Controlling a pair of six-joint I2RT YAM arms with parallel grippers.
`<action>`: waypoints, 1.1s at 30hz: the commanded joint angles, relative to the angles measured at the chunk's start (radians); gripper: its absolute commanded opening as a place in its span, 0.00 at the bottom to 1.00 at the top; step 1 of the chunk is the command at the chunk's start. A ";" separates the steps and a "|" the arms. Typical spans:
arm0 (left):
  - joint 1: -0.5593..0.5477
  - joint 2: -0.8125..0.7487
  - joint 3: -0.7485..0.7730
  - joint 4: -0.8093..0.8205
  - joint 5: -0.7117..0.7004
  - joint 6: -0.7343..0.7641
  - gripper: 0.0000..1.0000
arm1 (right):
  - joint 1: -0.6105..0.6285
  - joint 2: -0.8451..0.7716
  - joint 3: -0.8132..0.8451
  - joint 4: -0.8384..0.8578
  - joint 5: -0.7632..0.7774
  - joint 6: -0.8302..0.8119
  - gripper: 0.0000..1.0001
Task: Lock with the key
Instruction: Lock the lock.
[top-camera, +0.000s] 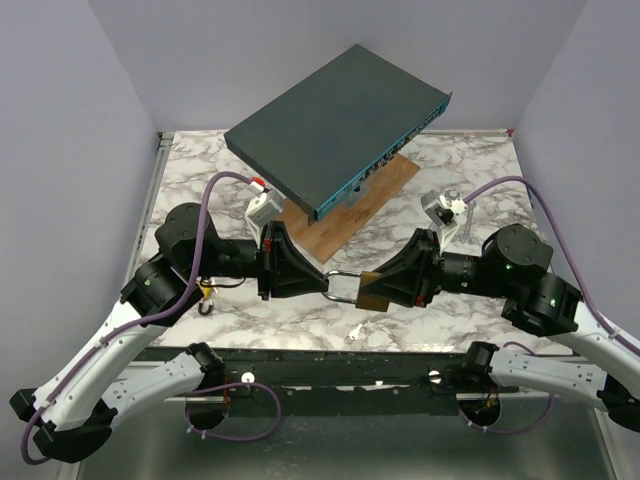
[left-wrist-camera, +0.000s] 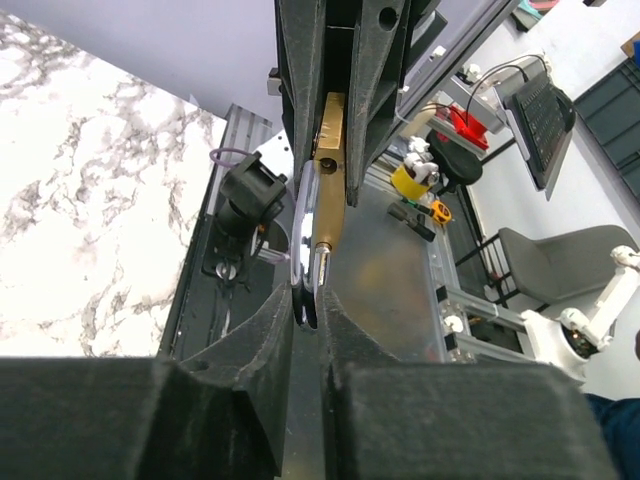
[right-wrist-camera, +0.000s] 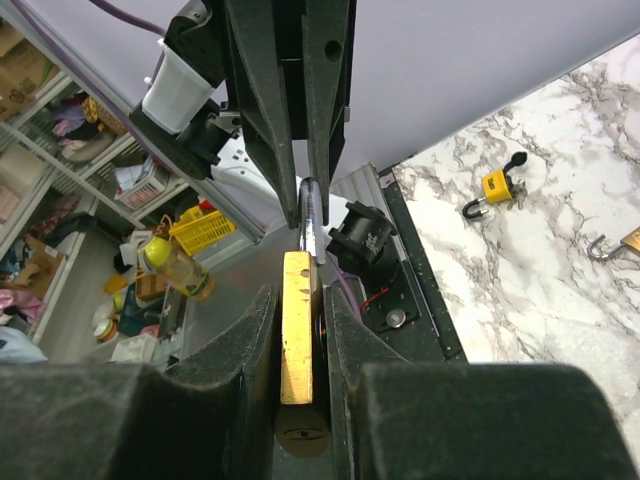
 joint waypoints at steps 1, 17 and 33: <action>-0.001 -0.043 -0.029 0.067 -0.040 0.028 0.10 | 0.000 -0.010 0.033 0.131 -0.041 0.022 0.01; -0.046 -0.029 -0.013 0.060 -0.079 0.035 0.03 | 0.000 0.005 0.014 0.214 -0.098 0.059 0.01; -0.125 0.017 -0.025 0.053 -0.247 -0.024 0.00 | 0.000 0.069 0.026 0.312 -0.151 0.040 0.01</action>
